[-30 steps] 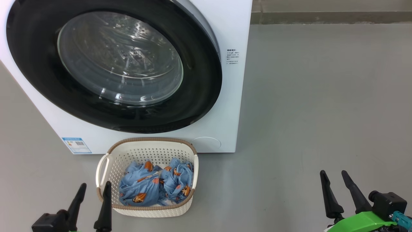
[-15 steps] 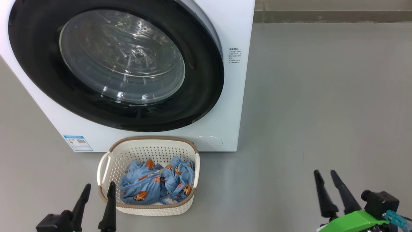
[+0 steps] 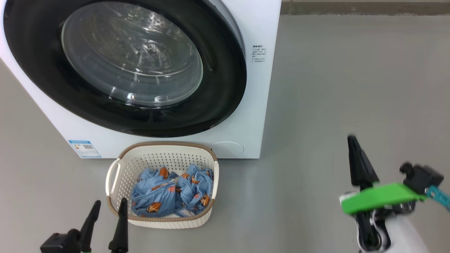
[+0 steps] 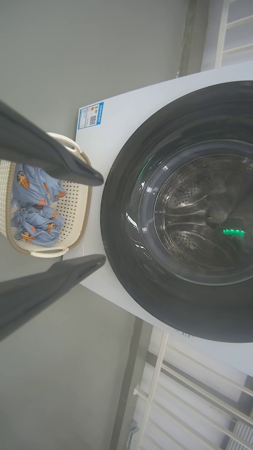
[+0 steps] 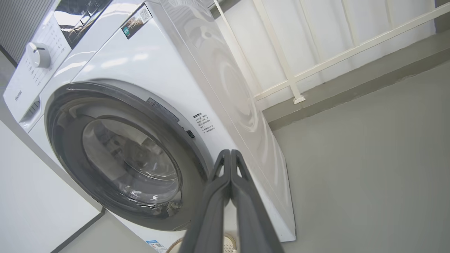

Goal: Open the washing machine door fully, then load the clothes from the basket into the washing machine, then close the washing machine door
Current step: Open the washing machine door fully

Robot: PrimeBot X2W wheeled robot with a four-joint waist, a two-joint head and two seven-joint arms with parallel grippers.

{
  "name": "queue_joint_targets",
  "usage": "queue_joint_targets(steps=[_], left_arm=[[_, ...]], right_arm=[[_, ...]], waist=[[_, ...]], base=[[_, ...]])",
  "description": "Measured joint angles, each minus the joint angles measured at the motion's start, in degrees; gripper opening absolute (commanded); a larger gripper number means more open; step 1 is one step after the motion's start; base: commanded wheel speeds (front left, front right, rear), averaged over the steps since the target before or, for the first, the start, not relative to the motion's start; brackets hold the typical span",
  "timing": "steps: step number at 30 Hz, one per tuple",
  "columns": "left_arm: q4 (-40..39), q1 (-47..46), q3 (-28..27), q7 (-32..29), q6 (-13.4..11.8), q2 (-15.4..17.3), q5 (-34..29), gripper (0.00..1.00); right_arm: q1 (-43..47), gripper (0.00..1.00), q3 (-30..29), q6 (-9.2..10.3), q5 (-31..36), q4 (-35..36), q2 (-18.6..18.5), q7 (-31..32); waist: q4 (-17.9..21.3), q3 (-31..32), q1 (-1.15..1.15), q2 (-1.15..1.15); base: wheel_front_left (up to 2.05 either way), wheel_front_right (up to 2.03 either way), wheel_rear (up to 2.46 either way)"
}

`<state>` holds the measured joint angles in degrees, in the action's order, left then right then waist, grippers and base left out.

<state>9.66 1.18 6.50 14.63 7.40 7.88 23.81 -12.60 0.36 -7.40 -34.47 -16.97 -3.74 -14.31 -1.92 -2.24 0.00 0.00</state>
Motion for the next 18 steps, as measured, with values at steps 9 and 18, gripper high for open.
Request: queue_joint_targets(steps=[9,18], left_arm=[[-0.23,-0.56,0.74,0.00,0.00,0.11,0.29,1.00],[-0.38,-1.81,1.63,0.00,0.00,0.31,1.25,1.00]], right_arm=[[-10.44,0.00,1.22,0.00,-7.76,-3.07,-0.54,-0.01],[-20.18,0.00,1.47,0.00,-13.65,-6.86,-1.93,-0.26]], waist=[[-0.64,-1.50,0.00,0.00],[-1.55,-3.07,0.00,0.00]], base=[[0.00,0.00,0.00],[0.00,0.00,0.00]])
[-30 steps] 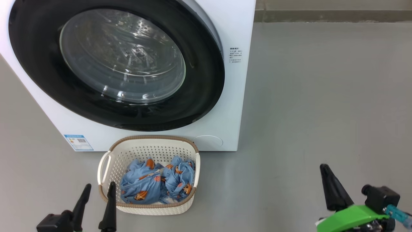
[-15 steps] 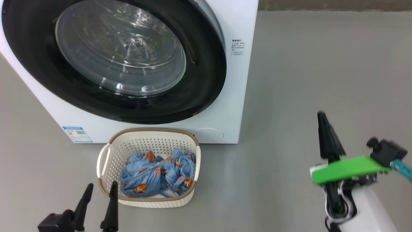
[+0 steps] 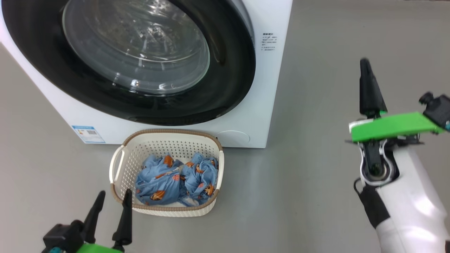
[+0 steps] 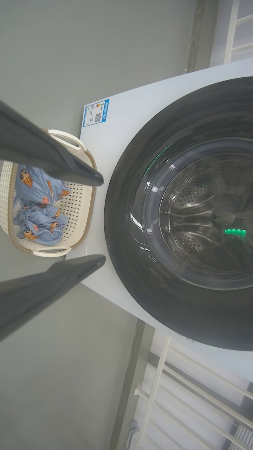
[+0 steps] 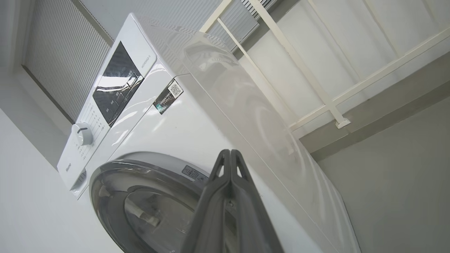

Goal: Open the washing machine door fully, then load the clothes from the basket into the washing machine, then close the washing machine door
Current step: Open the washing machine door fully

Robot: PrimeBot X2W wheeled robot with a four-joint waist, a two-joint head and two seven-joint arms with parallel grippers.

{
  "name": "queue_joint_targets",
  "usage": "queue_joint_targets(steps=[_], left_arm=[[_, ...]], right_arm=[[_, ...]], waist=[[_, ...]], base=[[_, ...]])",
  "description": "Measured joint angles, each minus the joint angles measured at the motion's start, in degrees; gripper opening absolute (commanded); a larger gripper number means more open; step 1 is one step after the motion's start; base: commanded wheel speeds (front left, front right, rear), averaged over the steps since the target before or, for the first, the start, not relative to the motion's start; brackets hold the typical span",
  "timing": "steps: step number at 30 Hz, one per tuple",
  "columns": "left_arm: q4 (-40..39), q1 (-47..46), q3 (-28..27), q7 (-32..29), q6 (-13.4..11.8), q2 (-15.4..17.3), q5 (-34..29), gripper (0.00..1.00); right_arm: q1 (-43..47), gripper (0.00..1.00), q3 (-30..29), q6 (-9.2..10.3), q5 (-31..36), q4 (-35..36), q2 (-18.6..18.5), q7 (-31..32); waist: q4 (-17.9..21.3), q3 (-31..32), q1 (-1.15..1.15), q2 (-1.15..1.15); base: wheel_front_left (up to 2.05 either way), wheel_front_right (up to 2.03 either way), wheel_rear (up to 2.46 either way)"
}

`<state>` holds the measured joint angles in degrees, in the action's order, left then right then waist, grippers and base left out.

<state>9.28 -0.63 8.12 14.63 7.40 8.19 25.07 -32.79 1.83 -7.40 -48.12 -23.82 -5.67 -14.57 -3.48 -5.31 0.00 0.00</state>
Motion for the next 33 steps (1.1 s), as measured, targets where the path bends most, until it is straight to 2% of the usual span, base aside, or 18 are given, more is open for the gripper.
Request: queue_joint_targets(steps=[7,11,17,25,26,33], left_arm=[[-0.03,-2.16,0.89,0.00,0.00,0.18,0.21,1.00],[-0.04,-3.05,1.16,0.00,0.00,0.18,0.57,1.00],[-0.21,-4.81,1.86,0.00,0.00,0.16,1.02,1.00],[-0.54,-6.09,2.12,0.00,0.00,0.14,1.46,1.00],[-0.73,-6.75,2.16,0.00,0.00,0.14,1.49,1.00],[-1.59,-8.75,2.77,0.00,0.00,0.14,1.92,1.00]], right_arm=[[-6.92,0.00,6.23,0.00,-16.42,-4.58,-3.66,0.41],[-9.97,0.00,10.49,0.00,-24.54,-4.88,-6.53,4.78],[-13.73,0.00,12.73,0.00,-35.17,-6.44,-9.34,13.61],[-17.64,0.00,13.60,0.00,-41.39,-7.06,-11.14,22.61],[-18.70,0.00,13.41,0.00,-42.89,-7.03,-11.21,25.37],[-22.98,0.00,12.54,0.00,-45.02,-7.83,-12.15,31.70]], waist=[[-1.44,-1.36,0.00,0.00],[-2.24,-2.46,0.00,0.00],[-3.43,-4.54,0.00,0.00],[-4.64,-7.16,0.00,0.00],[-4.87,-7.96,0.00,0.00],[-5.64,-10.96,0.00,0.00]], base=[[0.00,0.00,0.00],[0.00,0.00,0.00],[0.00,0.00,0.00],[0.00,0.00,0.00],[0.00,0.00,0.00],[0.00,0.00,0.00]])
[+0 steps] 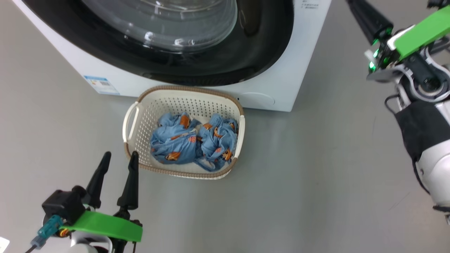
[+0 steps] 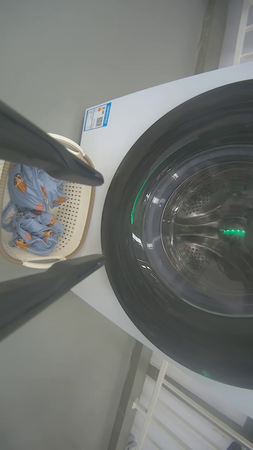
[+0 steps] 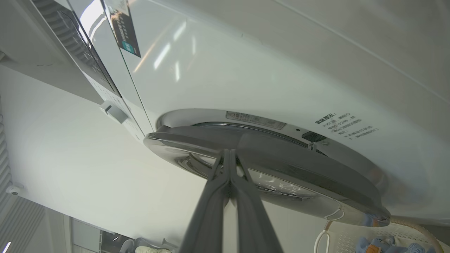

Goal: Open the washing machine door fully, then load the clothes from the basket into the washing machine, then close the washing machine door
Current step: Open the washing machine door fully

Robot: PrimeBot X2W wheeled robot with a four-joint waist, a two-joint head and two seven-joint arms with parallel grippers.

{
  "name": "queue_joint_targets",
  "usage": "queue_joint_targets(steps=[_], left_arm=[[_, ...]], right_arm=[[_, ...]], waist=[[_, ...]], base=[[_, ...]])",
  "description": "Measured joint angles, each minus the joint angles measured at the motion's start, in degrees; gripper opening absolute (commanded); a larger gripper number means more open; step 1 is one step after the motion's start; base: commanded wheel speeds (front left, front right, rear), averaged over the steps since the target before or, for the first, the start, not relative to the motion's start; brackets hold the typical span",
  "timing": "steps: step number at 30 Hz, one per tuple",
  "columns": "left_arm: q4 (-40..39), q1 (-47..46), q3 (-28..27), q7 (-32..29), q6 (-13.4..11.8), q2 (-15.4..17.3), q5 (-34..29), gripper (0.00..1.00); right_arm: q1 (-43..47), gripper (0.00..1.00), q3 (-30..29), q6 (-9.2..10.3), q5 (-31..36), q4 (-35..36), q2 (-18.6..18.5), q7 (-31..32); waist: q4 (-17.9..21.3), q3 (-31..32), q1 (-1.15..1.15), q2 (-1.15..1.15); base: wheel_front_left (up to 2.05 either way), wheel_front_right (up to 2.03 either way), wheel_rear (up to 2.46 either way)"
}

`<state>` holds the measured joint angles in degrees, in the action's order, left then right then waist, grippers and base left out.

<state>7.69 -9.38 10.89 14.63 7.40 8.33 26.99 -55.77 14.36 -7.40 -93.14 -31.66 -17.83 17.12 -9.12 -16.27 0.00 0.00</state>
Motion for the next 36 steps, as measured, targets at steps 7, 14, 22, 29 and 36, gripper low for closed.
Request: queue_joint_targets(steps=[7,14,22,29,36], left_arm=[[-0.82,-1.74,1.09,0.00,0.00,0.00,0.48,1.00],[-0.83,-3.08,1.96,0.00,0.00,-0.18,0.99,1.00],[-1.10,-4.15,2.57,0.00,0.00,-0.23,1.68,1.00],[-1.49,-6.43,3.26,0.00,0.00,-0.77,2.20,1.00],[-1.75,-7.59,3.52,0.01,0.00,-1.21,2.43,1.00]], right_arm=[[-4.55,0.00,0.01,0.00,-0.26,-1.89,-0.15,4.83],[-7.14,0.00,0.18,0.00,-0.21,-3.04,-0.15,7.69],[-10.20,0.00,0.49,0.00,1.44,-4.45,-0.12,7.92],[-12.96,0.00,1.48,0.00,3.57,-5.26,0.07,7.42],[-14.87,0.00,1.72,0.00,4.19,-6.13,-0.01,6.39]], waist=[[-1.12,-2.95,0.00,0.00],[-2.39,-5.27,0.00,0.00],[-3.60,-7.87,0.00,0.00],[-4.39,-10.20,0.00,0.00],[-5.47,-11.94,0.00,0.00]], base=[[0.00,0.00,0.00],[0.00,0.00,0.00],[0.00,0.00,0.00],[0.00,0.00,0.00],[0.00,0.00,0.00]])
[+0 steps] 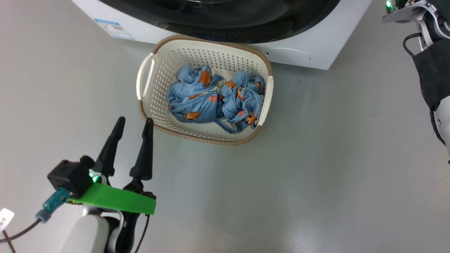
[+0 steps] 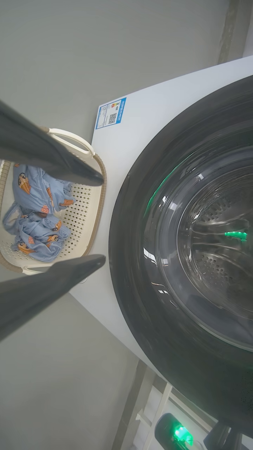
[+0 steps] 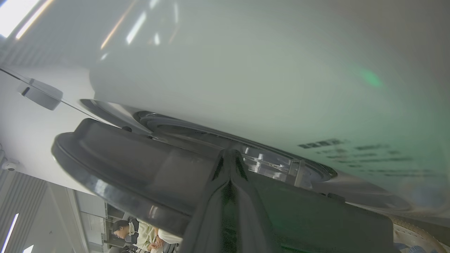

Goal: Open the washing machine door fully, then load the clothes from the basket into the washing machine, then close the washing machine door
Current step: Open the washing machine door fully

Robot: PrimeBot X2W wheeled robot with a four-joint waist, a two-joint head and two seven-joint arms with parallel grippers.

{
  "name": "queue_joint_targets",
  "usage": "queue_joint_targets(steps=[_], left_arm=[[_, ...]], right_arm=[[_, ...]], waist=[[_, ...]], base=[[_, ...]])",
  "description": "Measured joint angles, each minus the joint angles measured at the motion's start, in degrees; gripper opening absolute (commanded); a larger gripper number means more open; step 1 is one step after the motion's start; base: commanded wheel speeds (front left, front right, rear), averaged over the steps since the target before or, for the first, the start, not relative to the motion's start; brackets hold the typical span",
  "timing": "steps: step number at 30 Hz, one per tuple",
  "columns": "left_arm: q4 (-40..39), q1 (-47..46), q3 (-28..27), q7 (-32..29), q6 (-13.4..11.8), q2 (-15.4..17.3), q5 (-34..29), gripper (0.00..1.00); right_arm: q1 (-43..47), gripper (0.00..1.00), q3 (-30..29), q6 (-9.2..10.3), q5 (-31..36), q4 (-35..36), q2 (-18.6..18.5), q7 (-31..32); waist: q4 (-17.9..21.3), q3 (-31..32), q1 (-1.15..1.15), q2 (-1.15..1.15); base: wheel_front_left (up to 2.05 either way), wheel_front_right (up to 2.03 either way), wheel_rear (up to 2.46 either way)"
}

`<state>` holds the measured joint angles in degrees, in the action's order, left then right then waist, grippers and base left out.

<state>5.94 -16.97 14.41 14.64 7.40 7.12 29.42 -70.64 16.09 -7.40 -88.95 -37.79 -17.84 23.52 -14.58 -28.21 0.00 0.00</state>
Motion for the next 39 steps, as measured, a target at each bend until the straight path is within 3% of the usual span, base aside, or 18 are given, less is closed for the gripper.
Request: queue_joint_targets(steps=[15,39], left_arm=[[0.25,-0.69,-0.15,0.00,0.00,-0.79,0.19,1.00],[1.47,5.28,-2.46,0.00,0.00,-0.26,-0.97,1.00]], right_arm=[[0.35,0.00,2.48,0.01,0.16,0.25,0.02,1.11],[14.95,0.00,7.49,0.00,-0.80,4.57,2.13,4.43]], waist=[[-0.55,1.33,0.00,0.00],[1.12,11.25,0.00,0.00]], base=[[0.00,0.00,0.00],[0.00,0.00,0.00]])
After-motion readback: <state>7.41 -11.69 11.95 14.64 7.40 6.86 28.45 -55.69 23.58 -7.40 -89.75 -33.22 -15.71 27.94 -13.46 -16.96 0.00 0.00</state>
